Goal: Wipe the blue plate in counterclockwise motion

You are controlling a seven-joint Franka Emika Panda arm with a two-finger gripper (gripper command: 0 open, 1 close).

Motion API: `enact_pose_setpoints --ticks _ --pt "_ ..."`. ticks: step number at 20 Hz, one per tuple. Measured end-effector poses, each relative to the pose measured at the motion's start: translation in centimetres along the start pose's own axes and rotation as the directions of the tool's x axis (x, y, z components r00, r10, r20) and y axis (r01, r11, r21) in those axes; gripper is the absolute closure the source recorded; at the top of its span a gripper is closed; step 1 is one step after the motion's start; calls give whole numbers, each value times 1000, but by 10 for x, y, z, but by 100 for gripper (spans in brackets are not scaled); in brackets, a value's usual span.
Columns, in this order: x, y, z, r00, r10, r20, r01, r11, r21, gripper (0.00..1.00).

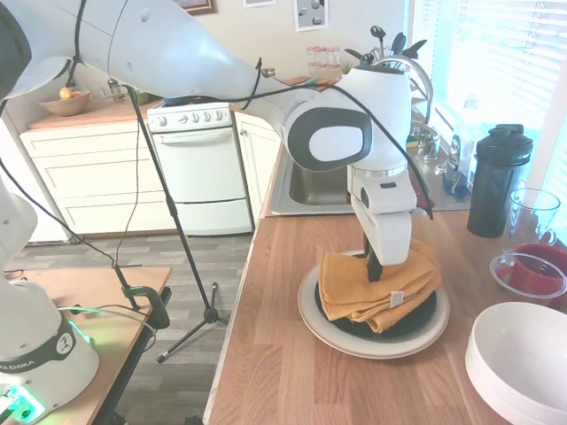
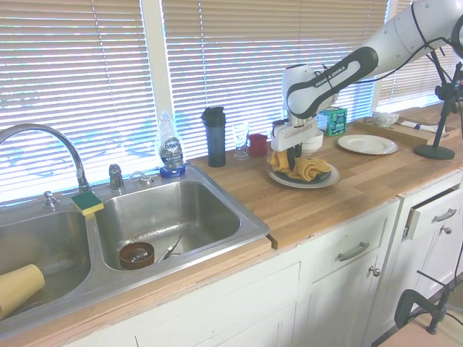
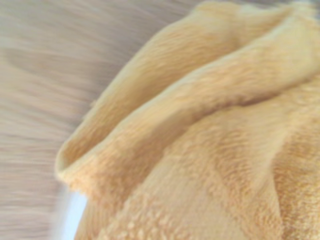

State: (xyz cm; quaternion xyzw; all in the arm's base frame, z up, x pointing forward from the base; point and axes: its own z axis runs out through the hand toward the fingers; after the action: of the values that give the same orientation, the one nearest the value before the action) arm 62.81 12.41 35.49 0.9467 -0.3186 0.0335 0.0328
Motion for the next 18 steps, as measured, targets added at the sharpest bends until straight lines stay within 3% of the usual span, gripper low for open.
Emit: enact_pose_setpoints --ticks 4,9,14,18 --pt "-17 -4 -12 998 -39 -39 40 999 18 100" --pt "-52 23 -17 994 -78 -82 81 996 41 100" --pt "-64 61 -8 993 -70 -91 76 996 55 100" --pt "-50 86 -1 997 -49 -66 53 997 62 100"
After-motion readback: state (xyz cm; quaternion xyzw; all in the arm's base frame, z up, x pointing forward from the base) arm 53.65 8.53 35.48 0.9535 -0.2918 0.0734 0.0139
